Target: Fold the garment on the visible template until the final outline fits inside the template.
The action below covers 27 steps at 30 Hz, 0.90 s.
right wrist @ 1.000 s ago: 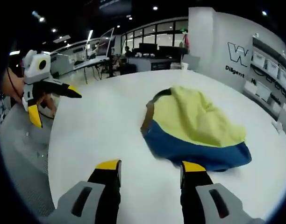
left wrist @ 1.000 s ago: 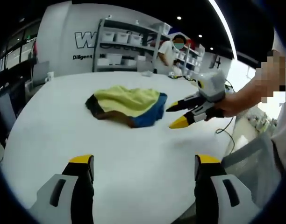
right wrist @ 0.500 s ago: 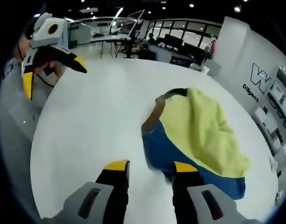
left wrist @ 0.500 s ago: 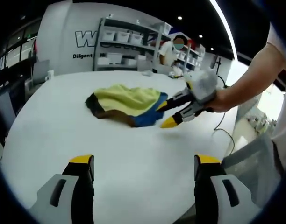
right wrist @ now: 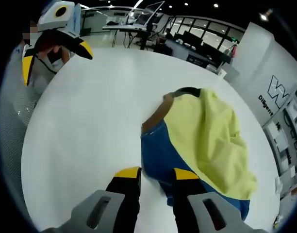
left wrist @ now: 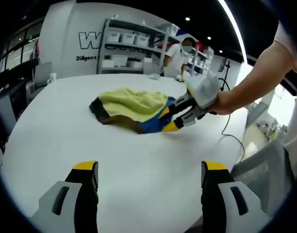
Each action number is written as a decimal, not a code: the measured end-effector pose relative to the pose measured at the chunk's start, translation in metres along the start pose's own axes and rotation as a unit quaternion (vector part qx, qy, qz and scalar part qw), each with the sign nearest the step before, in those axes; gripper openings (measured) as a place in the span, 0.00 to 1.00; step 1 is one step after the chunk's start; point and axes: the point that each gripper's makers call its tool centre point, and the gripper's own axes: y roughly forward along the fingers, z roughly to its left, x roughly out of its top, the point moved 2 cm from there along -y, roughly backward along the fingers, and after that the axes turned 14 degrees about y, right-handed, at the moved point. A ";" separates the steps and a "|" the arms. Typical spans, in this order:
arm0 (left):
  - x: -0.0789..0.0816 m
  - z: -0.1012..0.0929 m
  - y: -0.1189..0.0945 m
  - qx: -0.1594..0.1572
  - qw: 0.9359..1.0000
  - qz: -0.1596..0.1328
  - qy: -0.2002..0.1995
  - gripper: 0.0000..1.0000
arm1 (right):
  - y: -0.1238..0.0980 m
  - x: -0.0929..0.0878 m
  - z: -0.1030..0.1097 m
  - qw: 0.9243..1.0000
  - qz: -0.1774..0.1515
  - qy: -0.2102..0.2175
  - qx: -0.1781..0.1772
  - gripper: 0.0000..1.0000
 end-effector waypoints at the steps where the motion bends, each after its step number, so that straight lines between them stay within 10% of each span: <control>1: 0.000 0.000 0.000 0.001 1.000 0.000 0.000 0.85 | 0.001 0.000 0.000 1.000 0.001 -0.002 0.000 0.18; 10: 0.001 0.001 0.002 0.001 1.000 0.000 0.000 0.84 | 0.005 -0.005 -0.002 1.000 0.008 -0.015 -0.003 0.00; 27: 0.007 0.001 0.006 -0.008 1.000 -0.003 0.009 0.83 | -0.030 0.012 -0.003 0.996 -0.049 0.069 0.008 0.00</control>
